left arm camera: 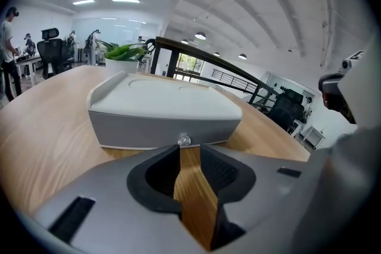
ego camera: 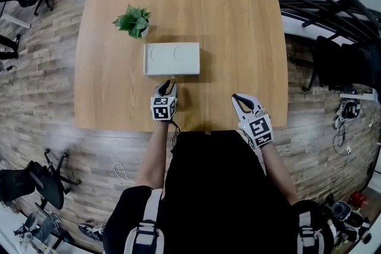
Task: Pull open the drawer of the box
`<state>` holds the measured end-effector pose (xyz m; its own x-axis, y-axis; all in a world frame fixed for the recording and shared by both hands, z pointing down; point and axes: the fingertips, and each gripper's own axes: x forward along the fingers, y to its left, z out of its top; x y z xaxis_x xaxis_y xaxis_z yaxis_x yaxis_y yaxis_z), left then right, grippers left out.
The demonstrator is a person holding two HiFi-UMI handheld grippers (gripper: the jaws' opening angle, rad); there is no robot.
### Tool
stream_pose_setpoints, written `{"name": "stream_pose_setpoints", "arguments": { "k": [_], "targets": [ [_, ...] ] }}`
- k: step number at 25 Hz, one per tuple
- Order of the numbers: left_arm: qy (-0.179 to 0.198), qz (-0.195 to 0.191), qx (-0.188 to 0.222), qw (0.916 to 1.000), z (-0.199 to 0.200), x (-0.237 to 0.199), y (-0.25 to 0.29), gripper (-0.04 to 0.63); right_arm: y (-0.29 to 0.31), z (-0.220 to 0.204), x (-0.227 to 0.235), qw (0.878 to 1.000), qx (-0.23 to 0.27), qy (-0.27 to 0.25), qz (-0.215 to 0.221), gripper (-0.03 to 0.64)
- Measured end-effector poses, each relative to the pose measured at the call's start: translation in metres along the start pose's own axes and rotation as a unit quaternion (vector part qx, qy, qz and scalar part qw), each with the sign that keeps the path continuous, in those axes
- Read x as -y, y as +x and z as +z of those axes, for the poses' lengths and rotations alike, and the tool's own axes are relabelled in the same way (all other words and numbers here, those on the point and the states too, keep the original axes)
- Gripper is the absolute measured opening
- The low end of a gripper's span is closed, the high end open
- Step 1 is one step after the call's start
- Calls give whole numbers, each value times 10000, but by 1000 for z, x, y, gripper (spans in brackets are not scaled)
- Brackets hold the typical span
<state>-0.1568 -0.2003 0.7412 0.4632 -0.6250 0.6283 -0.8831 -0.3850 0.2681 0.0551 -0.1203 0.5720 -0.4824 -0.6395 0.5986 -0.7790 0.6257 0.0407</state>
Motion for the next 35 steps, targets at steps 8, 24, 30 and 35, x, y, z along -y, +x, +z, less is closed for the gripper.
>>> {"name": "stream_pose_setpoints", "arguments": {
  "k": [8,24,30,35],
  "targets": [
    [-58,-29,-47,10000,4,-4,12,110,-1,1,-6,10000,-60,73,-12,25],
    [-373,-59,-72,9993,5,-8,23,84,-9,-10,-8,9997,-190,134,-97,25],
    [-375,-64,-130,9992,5,-9,23,83,-7,-10,-11,9997,-171,139,-91,26],
    [-426,-125,-179,9989,5,-8,21,81,-9,-7,-13,9997,-160,135,-93,26]
  ]
}}
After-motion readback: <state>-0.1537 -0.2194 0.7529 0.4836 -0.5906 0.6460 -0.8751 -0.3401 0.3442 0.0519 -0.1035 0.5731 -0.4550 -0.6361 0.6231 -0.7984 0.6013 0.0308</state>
